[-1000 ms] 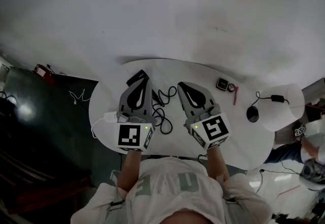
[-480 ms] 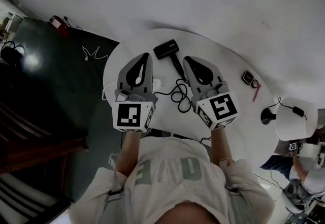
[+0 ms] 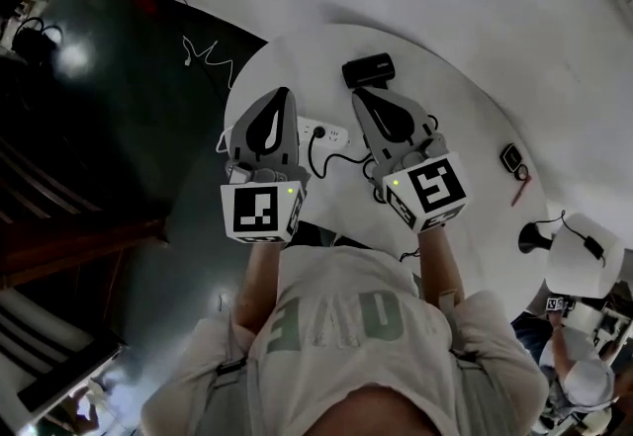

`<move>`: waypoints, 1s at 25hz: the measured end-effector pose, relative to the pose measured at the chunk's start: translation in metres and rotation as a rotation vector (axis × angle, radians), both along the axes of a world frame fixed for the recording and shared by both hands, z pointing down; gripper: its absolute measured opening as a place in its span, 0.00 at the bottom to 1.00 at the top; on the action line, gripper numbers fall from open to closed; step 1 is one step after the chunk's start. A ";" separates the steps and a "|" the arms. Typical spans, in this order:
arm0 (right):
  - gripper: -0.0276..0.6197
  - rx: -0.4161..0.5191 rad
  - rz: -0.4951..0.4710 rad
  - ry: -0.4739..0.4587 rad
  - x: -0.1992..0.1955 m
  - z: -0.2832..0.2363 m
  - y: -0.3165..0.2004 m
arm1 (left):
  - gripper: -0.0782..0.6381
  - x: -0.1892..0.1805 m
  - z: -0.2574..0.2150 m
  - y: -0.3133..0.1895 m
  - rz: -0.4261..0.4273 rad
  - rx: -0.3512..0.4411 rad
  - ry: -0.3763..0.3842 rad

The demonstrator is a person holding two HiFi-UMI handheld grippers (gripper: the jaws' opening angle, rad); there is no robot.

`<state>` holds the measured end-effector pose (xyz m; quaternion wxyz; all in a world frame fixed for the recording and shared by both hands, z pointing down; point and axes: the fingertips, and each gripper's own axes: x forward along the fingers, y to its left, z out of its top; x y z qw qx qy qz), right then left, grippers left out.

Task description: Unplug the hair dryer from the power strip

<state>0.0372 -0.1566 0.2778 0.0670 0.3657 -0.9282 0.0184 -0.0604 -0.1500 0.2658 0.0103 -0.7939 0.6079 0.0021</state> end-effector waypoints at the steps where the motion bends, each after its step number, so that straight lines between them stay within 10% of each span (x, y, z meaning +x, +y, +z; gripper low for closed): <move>1: 0.07 -0.003 -0.009 0.001 -0.005 0.001 0.000 | 0.12 -0.004 0.003 0.001 -0.009 -0.008 0.002; 11: 0.07 -0.031 -0.074 0.060 -0.035 0.019 -0.003 | 0.12 -0.028 0.008 0.004 -0.037 -0.019 0.018; 25: 0.07 -0.356 -0.243 0.452 -0.051 0.180 -0.015 | 0.12 -0.026 0.042 -0.007 0.055 -0.037 0.021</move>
